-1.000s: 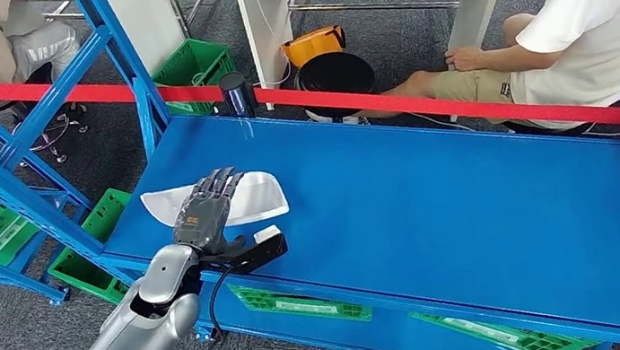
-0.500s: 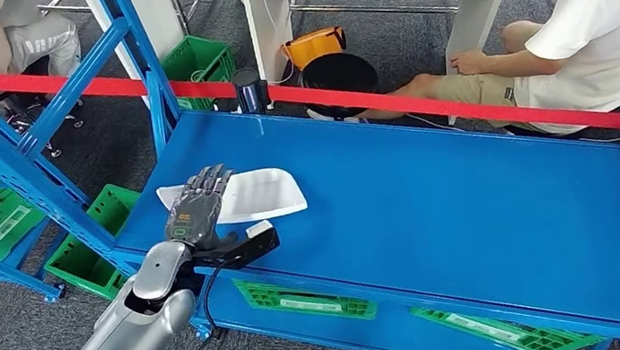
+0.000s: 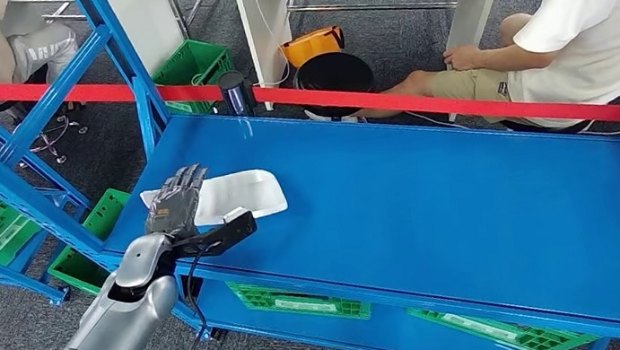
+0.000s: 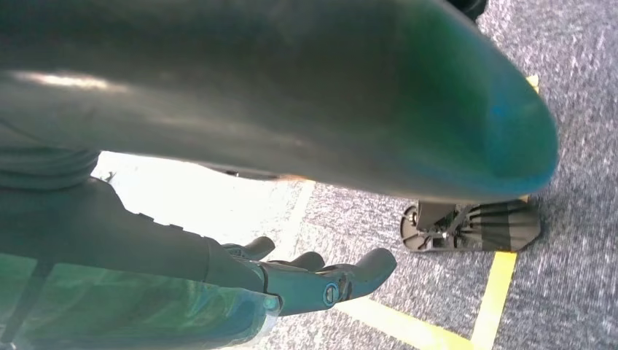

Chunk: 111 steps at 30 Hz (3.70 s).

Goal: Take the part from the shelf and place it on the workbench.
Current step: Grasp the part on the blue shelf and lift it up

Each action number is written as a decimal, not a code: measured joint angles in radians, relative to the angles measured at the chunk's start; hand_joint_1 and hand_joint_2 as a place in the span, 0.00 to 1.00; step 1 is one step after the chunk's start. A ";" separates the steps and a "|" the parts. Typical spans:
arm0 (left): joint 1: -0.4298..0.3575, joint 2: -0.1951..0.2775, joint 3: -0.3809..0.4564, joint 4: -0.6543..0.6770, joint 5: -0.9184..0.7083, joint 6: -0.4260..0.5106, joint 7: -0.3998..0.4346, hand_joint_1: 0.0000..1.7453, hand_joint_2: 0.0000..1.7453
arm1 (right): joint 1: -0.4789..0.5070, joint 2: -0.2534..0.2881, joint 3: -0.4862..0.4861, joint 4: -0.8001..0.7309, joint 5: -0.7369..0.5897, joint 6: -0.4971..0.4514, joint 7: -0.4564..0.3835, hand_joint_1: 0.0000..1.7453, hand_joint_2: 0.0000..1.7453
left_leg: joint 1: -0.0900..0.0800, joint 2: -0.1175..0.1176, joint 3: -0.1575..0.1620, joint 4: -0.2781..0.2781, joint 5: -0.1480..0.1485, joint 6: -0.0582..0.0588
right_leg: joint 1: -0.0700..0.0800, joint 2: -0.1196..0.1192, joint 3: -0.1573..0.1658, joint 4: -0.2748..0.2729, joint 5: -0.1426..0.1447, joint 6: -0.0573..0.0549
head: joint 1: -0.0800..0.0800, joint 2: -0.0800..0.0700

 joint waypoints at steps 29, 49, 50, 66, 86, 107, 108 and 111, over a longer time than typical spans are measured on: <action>-0.070 -0.028 0.011 0.153 0.037 -0.010 -0.039 0.96 1.00 | -0.009 -0.008 0.001 0.000 -0.007 -0.007 0.002 0.00 0.00 | -0.003 -0.001 0.041 -0.099 0.042 0.005 | -0.004 0.001 -0.021 0.006 0.011 0.005 | 0.000 0.000; -0.098 -0.035 0.012 0.157 0.062 -0.013 -0.034 1.00 1.00 | -0.002 -0.003 0.001 0.000 -0.020 -0.013 -0.006 0.00 0.00 | -0.006 0.002 0.099 -0.217 0.118 0.053 | 0.004 0.001 -0.139 0.262 -0.088 0.023 | 0.003 0.000; -0.098 -0.035 0.012 0.157 0.062 -0.013 -0.034 1.00 1.00 | -0.002 -0.004 0.001 0.000 -0.020 -0.013 -0.006 0.00 0.00 | -0.006 0.002 0.100 -0.214 0.117 0.051 | 0.001 0.000 -0.108 0.203 -0.063 0.034 | 0.003 0.000; -0.093 -0.030 0.022 0.150 0.063 -0.013 -0.032 1.00 1.00 | -0.001 -0.003 0.001 0.000 -0.020 -0.013 -0.006 0.00 0.00 | 0.002 0.000 0.013 -0.030 0.055 0.007 | -0.004 0.002 -0.003 0.011 -0.003 0.003 | -0.001 0.000; -0.069 -0.035 0.050 0.040 0.227 -0.067 -0.089 1.00 1.00 | 0.000 -0.007 0.001 0.000 -0.014 -0.020 -0.009 0.00 0.00 | -0.011 -0.002 0.089 -0.190 0.103 0.026 | 0.002 -0.002 -0.018 0.012 0.004 0.027 | 0.000 0.000; 0.002 -0.055 0.078 -0.138 0.554 -0.047 -0.270 1.00 1.00 | 0.014 -0.005 0.001 0.000 -0.040 -0.011 -0.027 0.00 0.00 | -0.005 0.002 0.095 -0.209 0.113 0.052 | 0.002 0.000 -0.122 0.210 -0.080 0.013 | 0.003 0.000; 0.022 -0.062 0.084 -0.170 0.611 -0.057 -0.288 1.00 1.00 | 0.018 -0.005 0.001 0.000 -0.041 -0.011 -0.030 0.00 0.00 | -0.007 0.002 0.095 -0.209 0.112 0.053 | 0.002 0.000 -0.147 0.264 -0.097 0.013 | 0.003 0.000; 0.067 -0.073 0.096 -0.248 0.676 -0.070 -0.299 1.00 1.00 | 0.029 -0.008 0.001 0.000 -0.042 -0.011 -0.036 0.00 0.00 | -0.009 0.002 0.095 -0.207 0.110 0.051 | 0.002 -0.001 -0.120 0.209 -0.064 0.034 | 0.003 0.000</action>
